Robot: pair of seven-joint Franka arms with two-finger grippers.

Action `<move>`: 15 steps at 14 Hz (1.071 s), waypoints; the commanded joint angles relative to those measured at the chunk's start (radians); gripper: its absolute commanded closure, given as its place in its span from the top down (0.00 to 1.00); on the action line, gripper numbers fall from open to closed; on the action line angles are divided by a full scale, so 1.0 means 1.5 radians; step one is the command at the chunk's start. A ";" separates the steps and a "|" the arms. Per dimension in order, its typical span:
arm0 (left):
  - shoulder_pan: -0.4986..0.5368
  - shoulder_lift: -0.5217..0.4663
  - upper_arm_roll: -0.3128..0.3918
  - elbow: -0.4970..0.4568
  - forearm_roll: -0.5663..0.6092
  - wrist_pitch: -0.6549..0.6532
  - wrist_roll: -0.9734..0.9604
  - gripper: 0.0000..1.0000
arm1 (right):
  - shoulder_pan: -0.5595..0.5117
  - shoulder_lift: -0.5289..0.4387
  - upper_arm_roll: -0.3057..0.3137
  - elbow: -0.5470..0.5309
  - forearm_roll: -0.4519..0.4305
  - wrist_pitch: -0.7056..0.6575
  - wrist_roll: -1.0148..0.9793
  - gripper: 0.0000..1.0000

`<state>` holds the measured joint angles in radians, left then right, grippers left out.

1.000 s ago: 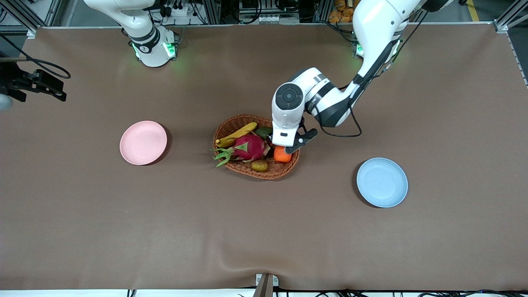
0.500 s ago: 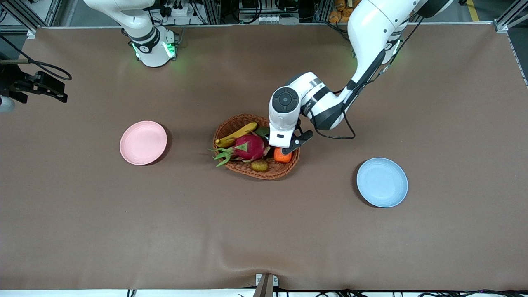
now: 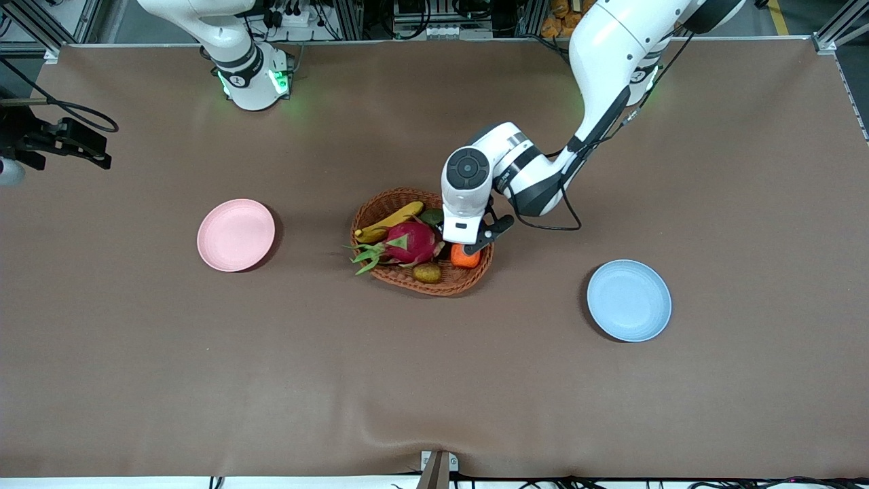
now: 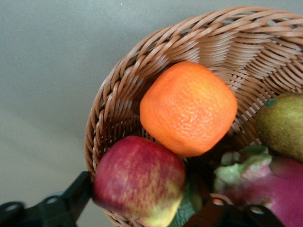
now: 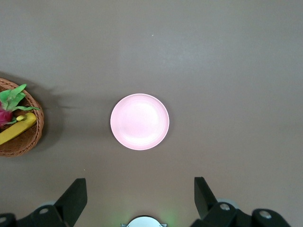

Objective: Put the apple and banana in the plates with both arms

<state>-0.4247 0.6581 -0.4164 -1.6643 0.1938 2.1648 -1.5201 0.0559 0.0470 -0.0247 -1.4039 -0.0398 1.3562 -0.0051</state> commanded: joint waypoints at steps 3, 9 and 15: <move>-0.008 -0.002 0.004 0.005 0.017 -0.001 -0.023 0.00 | 0.015 0.017 -0.011 0.032 -0.005 -0.017 0.010 1.00; 0.005 -0.079 0.000 0.012 0.017 -0.104 -0.008 0.00 | 0.015 0.017 -0.009 0.033 -0.004 -0.017 0.011 1.00; 0.108 -0.136 -0.002 0.015 0.006 -0.142 0.148 0.00 | 0.015 0.013 -0.028 0.032 0.006 -0.017 0.010 1.00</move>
<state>-0.3231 0.4851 -0.4128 -1.6284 0.1962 1.9787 -1.3815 0.0578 0.0567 -0.0387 -1.3841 -0.0387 1.3491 -0.0048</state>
